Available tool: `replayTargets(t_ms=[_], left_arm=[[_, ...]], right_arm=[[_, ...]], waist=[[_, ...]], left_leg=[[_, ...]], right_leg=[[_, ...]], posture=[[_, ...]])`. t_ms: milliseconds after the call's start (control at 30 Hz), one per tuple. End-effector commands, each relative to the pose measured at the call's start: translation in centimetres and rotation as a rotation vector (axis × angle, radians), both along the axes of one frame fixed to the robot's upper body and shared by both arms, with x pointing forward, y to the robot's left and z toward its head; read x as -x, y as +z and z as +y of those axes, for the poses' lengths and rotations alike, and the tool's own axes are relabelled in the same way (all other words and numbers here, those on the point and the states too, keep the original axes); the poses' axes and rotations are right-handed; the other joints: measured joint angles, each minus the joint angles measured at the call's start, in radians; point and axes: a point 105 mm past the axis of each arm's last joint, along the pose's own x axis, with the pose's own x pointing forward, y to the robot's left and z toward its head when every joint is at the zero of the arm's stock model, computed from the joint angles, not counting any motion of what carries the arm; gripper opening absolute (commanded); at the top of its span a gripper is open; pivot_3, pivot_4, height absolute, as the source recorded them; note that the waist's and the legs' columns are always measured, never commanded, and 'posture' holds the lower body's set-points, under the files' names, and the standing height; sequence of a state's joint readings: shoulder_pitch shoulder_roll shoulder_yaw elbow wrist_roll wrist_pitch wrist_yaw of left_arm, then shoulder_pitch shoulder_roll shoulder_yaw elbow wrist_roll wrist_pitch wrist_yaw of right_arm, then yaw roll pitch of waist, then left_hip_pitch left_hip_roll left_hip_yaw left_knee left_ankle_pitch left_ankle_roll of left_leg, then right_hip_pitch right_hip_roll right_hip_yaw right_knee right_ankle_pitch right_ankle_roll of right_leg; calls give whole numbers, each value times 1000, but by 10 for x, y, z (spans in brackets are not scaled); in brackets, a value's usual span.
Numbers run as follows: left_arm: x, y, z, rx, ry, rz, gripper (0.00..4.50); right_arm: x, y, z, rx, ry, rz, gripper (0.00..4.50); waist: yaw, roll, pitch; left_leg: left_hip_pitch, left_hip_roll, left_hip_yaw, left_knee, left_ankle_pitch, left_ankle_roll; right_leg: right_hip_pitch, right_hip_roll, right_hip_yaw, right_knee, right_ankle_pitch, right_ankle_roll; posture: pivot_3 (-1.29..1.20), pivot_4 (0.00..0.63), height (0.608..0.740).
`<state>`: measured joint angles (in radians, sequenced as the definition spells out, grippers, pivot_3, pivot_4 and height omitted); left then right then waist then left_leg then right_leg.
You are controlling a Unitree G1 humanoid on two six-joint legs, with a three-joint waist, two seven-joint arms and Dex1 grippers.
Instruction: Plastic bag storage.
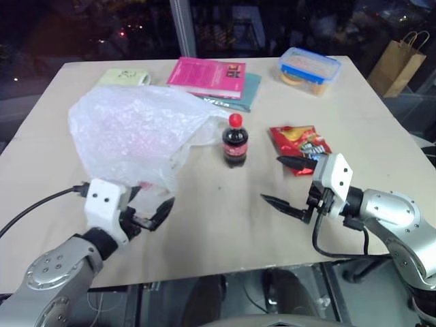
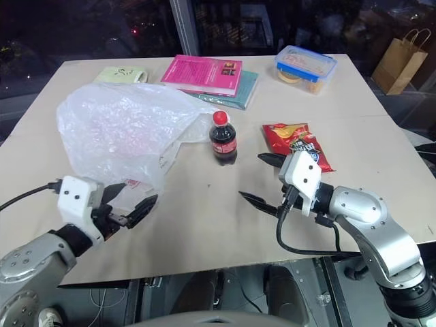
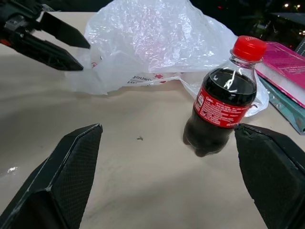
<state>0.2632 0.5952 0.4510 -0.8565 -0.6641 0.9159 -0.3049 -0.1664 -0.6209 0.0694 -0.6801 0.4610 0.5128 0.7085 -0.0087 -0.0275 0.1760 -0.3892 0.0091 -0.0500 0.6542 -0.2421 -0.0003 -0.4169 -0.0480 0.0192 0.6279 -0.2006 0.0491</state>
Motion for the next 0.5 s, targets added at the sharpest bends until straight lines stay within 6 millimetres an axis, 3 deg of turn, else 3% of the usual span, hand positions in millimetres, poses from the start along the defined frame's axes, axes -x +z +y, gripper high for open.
replayTargets(t_ms=[33,100,200,467,500], left_arm=[[-12,-5,-12,35,-10,59,4487],[-23,-4,-16,68,12,72,4487],[-35,-7,-19,96,46,112,3694],[-36,-3,-17,134,80,173,133],[-37,-3,-18,148,82,171,18]], right_arm=[[1,10,-1,7,-14,-61,4500],[2,11,-2,8,-26,-62,4500],[4,11,-3,13,-41,-63,4500],[1,9,-4,10,-70,-64,4500],[1,8,-4,12,-69,-64,4500]], waist=[[1,0,0],[-2,0,0],[-2,0,0],[-5,0,0],[-4,0,0]], left_leg=[[0,0,0,0,0,0],[0,0,0,0,0,0],[2,-1,0,0,0,0],[3,0,0,-1,0,0],[3,0,0,-1,0,0]], right_leg=[[0,0,0,0,0,0],[1,0,0,0,0,0],[2,0,1,0,0,0],[2,1,1,0,0,0],[2,1,1,0,0,0]], posture=[[0,150,740],[0,150,740],[0,150,740],[0,150,740],[0,150,740]])
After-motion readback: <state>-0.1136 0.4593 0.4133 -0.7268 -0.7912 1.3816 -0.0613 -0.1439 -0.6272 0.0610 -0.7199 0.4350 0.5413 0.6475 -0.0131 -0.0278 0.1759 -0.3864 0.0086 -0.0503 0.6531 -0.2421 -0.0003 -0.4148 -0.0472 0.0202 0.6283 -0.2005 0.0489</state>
